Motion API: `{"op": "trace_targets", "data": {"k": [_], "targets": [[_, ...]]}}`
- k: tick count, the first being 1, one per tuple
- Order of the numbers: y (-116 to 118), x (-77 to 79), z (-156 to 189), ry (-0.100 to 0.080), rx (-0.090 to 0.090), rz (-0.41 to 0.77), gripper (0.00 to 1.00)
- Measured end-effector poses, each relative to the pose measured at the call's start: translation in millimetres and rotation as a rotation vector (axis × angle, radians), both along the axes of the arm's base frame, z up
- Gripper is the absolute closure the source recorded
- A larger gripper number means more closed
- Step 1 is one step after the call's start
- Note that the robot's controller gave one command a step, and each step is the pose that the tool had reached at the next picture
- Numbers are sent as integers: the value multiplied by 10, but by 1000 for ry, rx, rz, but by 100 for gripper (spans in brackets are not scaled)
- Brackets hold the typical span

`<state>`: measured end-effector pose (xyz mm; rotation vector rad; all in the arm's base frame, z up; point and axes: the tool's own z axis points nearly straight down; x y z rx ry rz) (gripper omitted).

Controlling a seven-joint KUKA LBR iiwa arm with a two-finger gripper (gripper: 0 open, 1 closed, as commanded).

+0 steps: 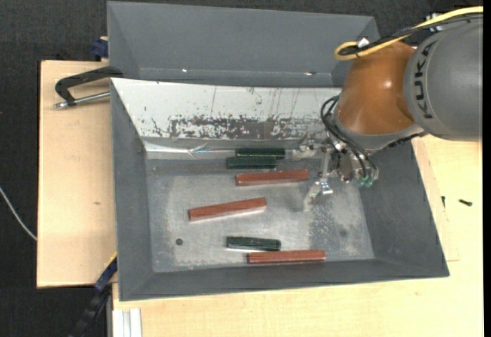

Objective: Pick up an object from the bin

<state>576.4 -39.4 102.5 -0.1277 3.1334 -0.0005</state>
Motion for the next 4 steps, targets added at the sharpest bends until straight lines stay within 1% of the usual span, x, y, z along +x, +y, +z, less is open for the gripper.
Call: {"op": "trace_targets", "data": {"k": [1,2,3,4], "targets": [[376,105,140,1,2,-102,0],[353,175,215,-1,2,-127,0],[809,284,-244,-21,-4,-106,0],[867,354,-224,-44,-2,-107,100]]}}
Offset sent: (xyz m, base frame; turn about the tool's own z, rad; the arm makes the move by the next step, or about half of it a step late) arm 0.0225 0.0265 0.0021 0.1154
